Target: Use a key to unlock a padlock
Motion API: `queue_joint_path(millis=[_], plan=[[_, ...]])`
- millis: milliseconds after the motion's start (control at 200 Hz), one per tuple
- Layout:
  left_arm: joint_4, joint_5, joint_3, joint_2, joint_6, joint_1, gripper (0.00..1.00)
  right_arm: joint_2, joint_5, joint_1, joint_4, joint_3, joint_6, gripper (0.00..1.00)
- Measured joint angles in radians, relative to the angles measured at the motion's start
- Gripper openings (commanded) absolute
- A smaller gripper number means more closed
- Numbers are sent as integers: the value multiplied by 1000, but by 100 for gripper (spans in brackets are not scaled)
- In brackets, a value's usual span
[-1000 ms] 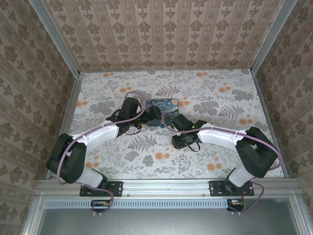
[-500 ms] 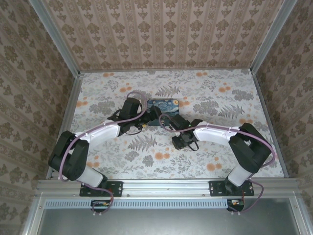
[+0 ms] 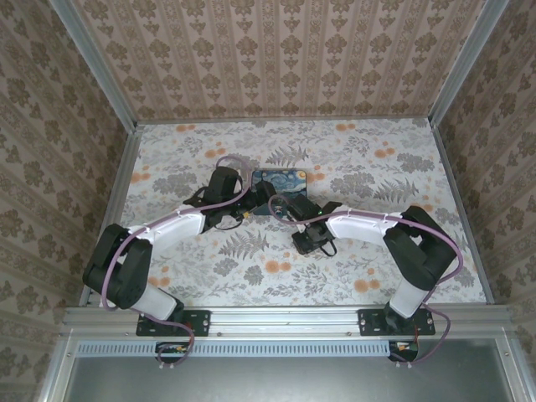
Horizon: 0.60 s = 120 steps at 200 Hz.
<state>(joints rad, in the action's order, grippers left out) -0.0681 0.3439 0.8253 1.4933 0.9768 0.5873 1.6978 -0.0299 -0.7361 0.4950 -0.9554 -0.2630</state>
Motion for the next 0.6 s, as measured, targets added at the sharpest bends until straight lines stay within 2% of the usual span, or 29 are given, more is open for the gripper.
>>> queue_joint_path(millis=[600], plan=[[-8, 0, -1, 0, 4, 0, 100, -57, 1, 0, 7, -1, 8, 35]])
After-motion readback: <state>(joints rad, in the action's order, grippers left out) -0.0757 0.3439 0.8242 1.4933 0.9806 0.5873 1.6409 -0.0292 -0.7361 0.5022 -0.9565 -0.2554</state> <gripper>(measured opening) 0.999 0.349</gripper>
